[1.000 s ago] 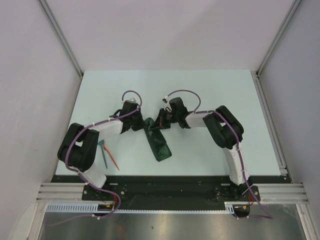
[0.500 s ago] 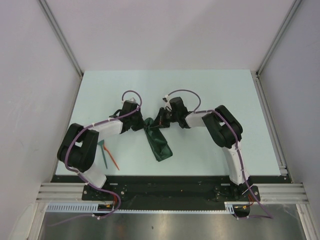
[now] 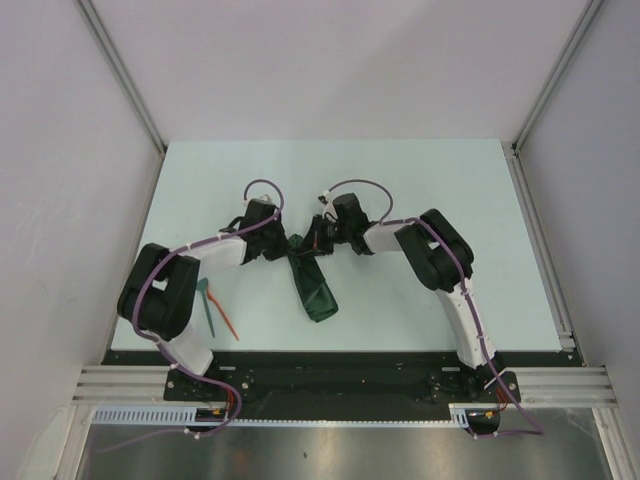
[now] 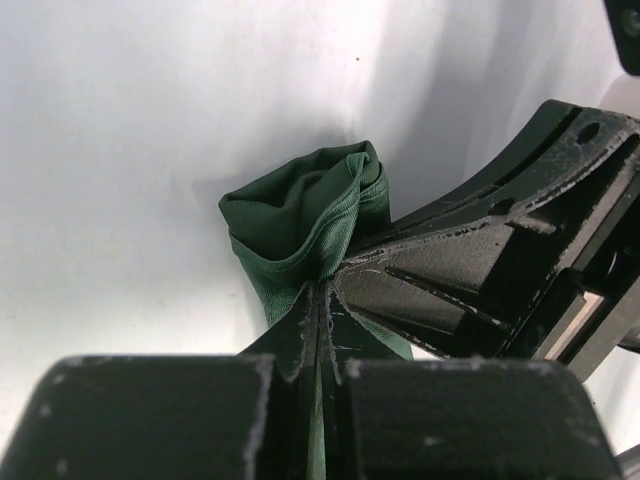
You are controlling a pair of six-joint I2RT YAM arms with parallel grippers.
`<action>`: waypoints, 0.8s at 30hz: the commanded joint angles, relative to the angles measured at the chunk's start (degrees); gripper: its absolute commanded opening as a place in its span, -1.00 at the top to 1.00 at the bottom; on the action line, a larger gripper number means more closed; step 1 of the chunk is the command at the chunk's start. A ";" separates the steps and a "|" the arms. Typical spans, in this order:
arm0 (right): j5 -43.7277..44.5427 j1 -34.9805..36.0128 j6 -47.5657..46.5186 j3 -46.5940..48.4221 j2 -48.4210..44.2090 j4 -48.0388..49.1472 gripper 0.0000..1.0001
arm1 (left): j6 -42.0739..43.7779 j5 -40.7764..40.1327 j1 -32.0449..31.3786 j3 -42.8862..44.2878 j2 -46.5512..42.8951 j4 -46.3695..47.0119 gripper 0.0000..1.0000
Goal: Fold the napkin into a case and place the utensils inside
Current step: Stuff the top corner of the smaller-rectangle-folded napkin at the center of the board.
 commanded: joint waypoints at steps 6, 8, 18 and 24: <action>2.36 -0.34 -10.32 -0.12 -4.17 -8.91 1.00 | 3.60 -3.48 -0.83 2.42 -4.14 -4.73 0.61; 1.83 -0.69 -10.32 -0.12 -4.08 -9.00 1.00 | 4.05 -2.43 -0.74 3.39 -5.11 -5.79 0.43; -0.01 -1.40 -9.44 -0.91 -6.01 -7.95 1.00 | 2.73 2.58 -0.83 6.03 -0.38 -4.39 0.70; -0.55 -1.31 -8.74 -1.61 -6.98 -8.38 1.00 | 1.85 5.66 -0.74 7.79 6.92 -2.45 0.82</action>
